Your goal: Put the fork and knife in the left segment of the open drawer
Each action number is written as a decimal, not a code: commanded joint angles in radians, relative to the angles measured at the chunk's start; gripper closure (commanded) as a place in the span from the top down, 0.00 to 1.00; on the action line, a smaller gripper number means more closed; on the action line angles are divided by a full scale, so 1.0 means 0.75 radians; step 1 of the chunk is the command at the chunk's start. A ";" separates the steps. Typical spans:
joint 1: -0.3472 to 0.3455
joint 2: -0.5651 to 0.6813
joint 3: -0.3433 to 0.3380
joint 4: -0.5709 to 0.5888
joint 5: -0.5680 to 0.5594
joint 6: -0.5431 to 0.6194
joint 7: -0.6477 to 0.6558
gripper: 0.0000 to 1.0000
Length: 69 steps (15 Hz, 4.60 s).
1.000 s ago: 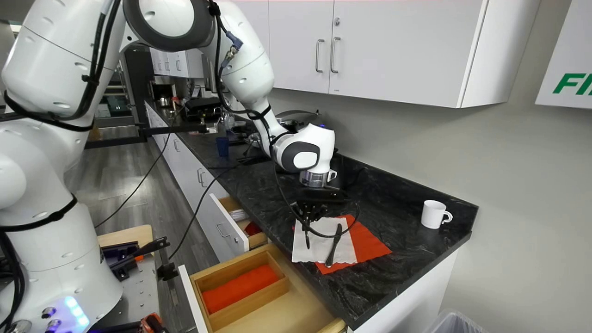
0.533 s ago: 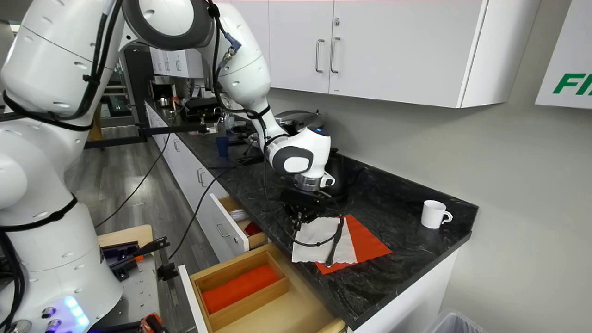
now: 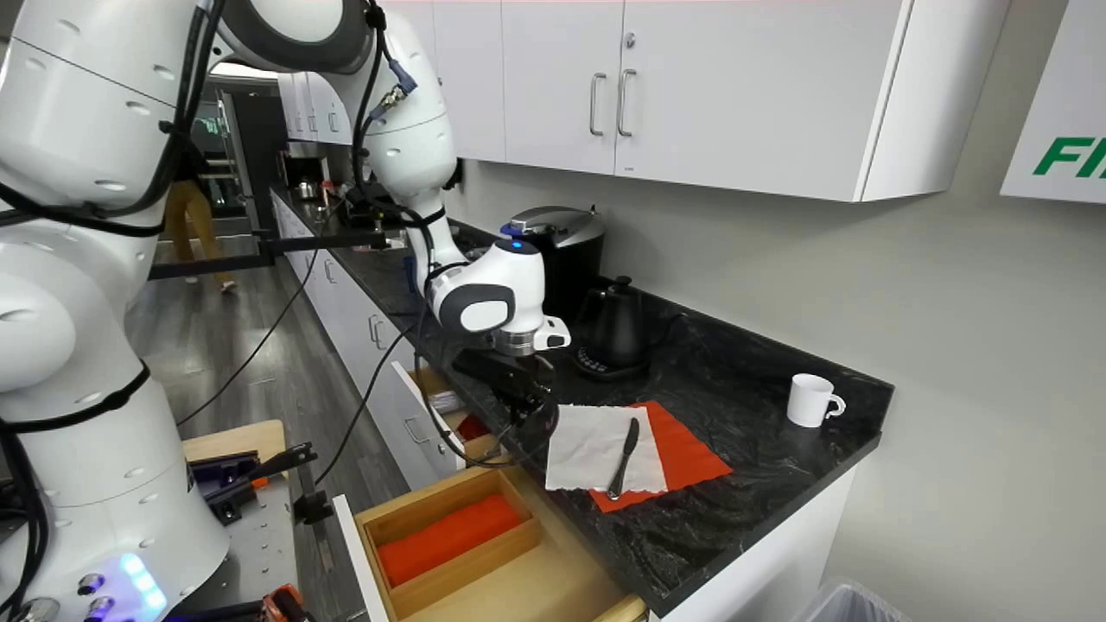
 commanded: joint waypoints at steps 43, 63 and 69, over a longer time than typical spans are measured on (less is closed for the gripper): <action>0.896 -0.186 -0.869 -0.277 -0.521 -0.059 0.696 1.00; 0.078 0.336 -0.168 0.634 -0.605 -0.446 0.009 1.00; 0.078 0.334 -0.167 0.634 -0.604 -0.446 0.009 1.00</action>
